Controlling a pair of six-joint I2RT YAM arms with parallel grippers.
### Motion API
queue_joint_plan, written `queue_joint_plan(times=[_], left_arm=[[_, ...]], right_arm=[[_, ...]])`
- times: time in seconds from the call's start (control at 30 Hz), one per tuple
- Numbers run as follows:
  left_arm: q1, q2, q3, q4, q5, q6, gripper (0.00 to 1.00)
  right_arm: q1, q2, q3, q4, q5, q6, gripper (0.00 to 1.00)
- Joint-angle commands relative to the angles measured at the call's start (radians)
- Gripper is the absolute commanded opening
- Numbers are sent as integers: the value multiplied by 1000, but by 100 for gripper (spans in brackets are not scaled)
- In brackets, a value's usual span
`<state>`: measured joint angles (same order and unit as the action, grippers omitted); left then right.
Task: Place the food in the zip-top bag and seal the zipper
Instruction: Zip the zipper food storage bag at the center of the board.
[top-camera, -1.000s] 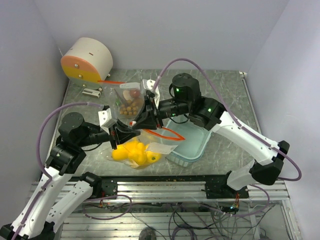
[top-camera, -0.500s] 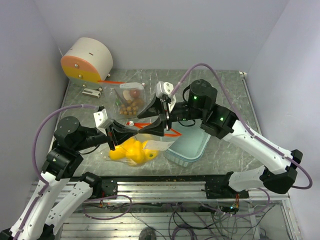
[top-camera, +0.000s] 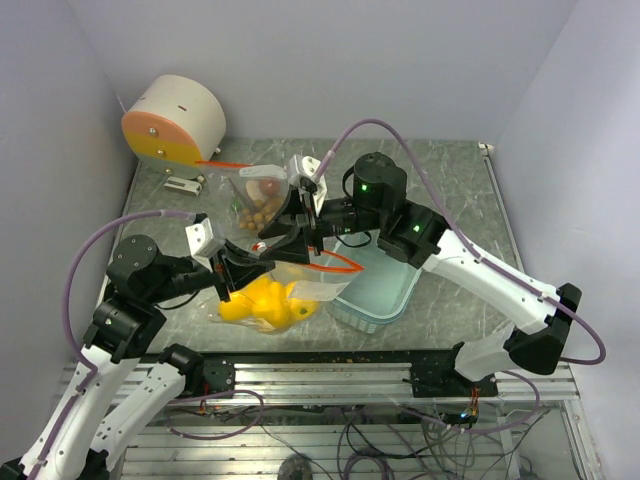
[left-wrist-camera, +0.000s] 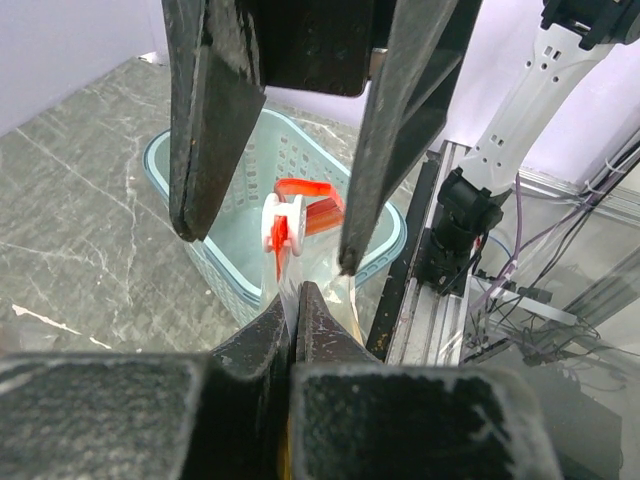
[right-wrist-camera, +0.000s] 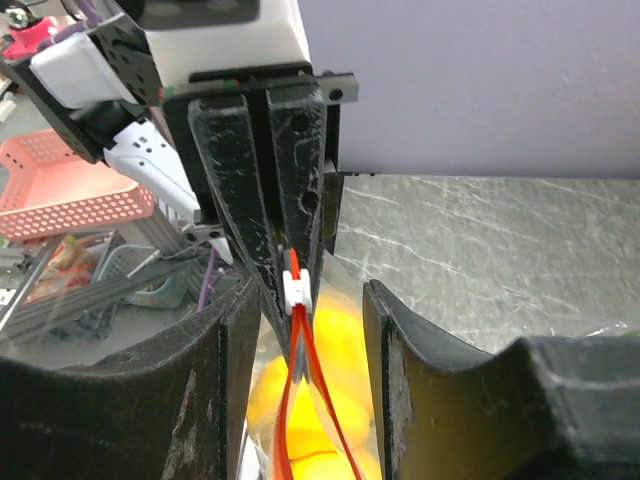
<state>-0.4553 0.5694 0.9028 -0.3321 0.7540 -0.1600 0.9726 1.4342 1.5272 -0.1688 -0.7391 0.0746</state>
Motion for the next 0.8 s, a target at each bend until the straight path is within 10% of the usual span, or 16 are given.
queue_joint_plan(times=[0.0, 0.37, 0.53, 0.77], left_arm=[[-3, -9, -14, 58, -17, -15, 7], [-3, -8, -11, 64, -28, -20, 7], [-3, -6, -11, 59, -31, -19, 7], [-3, -24, 1, 45, -55, -21, 7]], right_arm=[[1, 14, 45, 32, -47, 35, 44], [2, 43, 66, -7, -99, 47, 25], [0, 40, 68, -11, -79, 56, 0], [-15, 17, 45, -43, -36, 37, 0]])
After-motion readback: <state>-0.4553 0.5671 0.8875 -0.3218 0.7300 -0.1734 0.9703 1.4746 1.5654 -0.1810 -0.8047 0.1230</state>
